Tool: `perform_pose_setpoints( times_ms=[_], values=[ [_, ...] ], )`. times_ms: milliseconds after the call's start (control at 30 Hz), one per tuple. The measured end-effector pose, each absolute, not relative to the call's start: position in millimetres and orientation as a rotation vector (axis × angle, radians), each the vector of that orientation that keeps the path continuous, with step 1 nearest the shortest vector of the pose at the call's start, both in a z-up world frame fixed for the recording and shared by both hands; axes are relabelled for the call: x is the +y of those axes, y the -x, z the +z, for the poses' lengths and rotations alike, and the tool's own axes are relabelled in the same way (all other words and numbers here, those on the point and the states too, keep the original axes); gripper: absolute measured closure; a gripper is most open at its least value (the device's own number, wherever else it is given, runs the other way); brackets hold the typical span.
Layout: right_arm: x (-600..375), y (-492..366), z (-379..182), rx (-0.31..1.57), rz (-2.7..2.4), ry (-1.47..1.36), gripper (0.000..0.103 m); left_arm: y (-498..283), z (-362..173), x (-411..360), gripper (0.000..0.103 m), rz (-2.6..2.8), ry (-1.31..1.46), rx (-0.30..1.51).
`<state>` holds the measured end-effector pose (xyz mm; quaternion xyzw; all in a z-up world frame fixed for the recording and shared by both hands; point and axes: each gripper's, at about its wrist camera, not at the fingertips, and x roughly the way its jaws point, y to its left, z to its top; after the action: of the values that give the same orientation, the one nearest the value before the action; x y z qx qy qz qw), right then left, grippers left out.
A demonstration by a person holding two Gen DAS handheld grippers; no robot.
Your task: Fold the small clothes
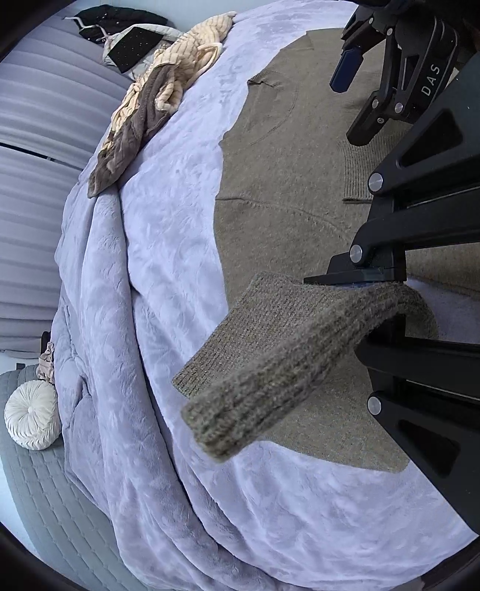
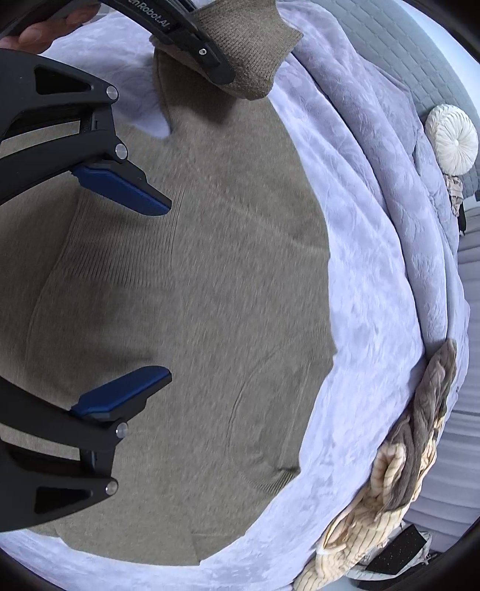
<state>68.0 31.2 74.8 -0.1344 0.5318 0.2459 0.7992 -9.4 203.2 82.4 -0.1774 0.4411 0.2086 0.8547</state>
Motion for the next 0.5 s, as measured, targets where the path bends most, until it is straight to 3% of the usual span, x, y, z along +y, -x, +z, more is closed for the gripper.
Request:
perform_pose_setpoints(
  times_ms=[500],
  values=[
    [-34.5, -63.2, 69.8, 1.099, 0.492, 0.253, 0.017, -22.7, 69.4, 127.4, 0.097, 0.415, 0.273, 0.996]
  ],
)
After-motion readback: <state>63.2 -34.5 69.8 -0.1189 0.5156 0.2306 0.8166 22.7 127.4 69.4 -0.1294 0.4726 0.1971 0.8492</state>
